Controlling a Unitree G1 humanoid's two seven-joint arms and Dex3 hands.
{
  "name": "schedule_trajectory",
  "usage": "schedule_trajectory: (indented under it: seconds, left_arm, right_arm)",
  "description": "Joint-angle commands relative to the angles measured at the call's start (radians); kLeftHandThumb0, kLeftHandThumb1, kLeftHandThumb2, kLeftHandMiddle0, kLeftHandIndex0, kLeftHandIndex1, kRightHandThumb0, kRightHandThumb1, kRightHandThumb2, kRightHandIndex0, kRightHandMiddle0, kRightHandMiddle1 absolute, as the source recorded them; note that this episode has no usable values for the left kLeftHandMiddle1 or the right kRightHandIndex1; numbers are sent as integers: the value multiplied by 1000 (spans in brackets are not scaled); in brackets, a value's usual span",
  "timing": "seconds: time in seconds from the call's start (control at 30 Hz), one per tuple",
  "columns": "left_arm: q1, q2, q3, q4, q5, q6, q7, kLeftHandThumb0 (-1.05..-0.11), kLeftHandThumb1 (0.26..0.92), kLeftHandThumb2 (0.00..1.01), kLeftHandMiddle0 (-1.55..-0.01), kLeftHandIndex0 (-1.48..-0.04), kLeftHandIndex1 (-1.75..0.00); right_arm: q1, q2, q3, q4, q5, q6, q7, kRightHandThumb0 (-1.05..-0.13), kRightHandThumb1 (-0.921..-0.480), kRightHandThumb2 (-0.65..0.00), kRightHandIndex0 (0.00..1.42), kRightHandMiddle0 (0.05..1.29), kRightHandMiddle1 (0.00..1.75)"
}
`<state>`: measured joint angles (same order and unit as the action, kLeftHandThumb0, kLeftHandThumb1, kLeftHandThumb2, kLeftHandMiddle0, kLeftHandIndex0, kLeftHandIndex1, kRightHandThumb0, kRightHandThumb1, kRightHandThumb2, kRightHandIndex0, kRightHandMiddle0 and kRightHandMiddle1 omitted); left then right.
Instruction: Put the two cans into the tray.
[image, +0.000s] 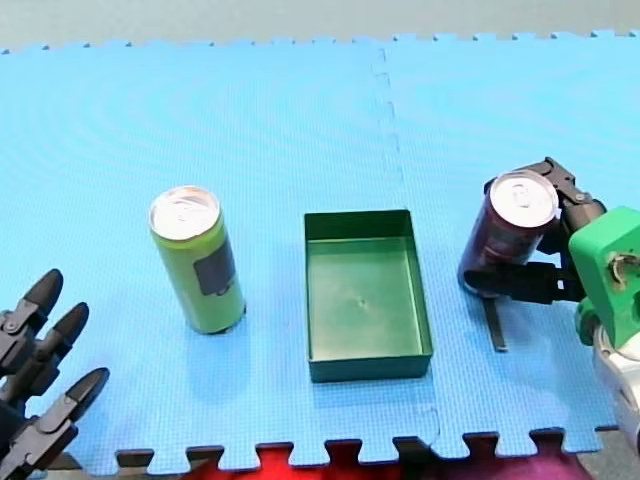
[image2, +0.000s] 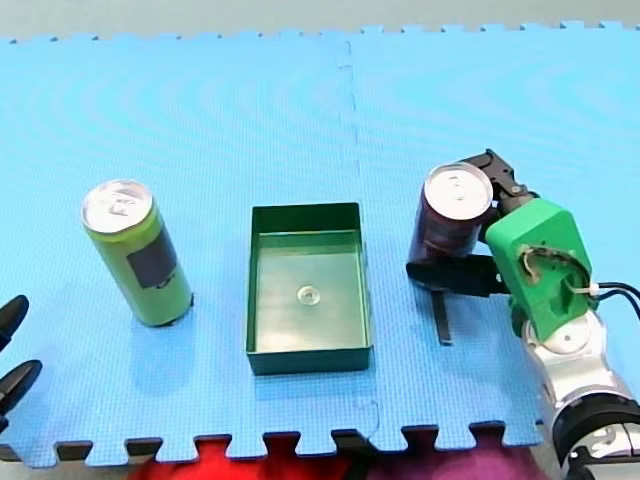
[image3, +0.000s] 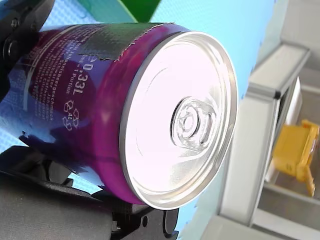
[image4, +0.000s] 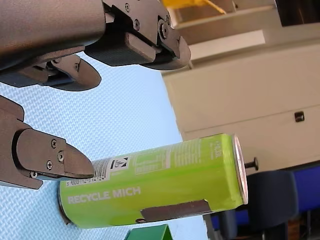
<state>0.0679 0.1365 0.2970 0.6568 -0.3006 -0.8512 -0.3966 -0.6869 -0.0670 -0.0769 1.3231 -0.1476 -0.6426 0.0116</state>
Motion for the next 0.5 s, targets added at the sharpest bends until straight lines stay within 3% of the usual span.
schedule_trajectory:
  seconds: [0.0,0.17,0.3,0.47]
  left_arm:
    - [-3,5,5,5,-7,-5,-3,-1048,921,171,-444,-392,-4]
    - [-8,5,8,13,-13,-5,-12,-1048,921,168,-445,-393,-3]
    - [-12,5,11,24,-19,-8,-23,-1048,921,164,-445,-393,-3]
    - [-14,5,12,27,-21,-7,-27,-1048,921,158,-447,-397,-4]
  right_arm:
    - [-5,-5,-18,0,22,23,16,-292,-858,-31,880,522,1746]
    - [-20,3,-48,-10,69,59,73,-292,-861,-27,889,527,1746]
    - [-39,16,-81,-25,122,84,130,-289,-859,-22,897,532,1746]
    - [-44,26,-93,-66,153,50,166,-283,-853,-15,907,539,1746]
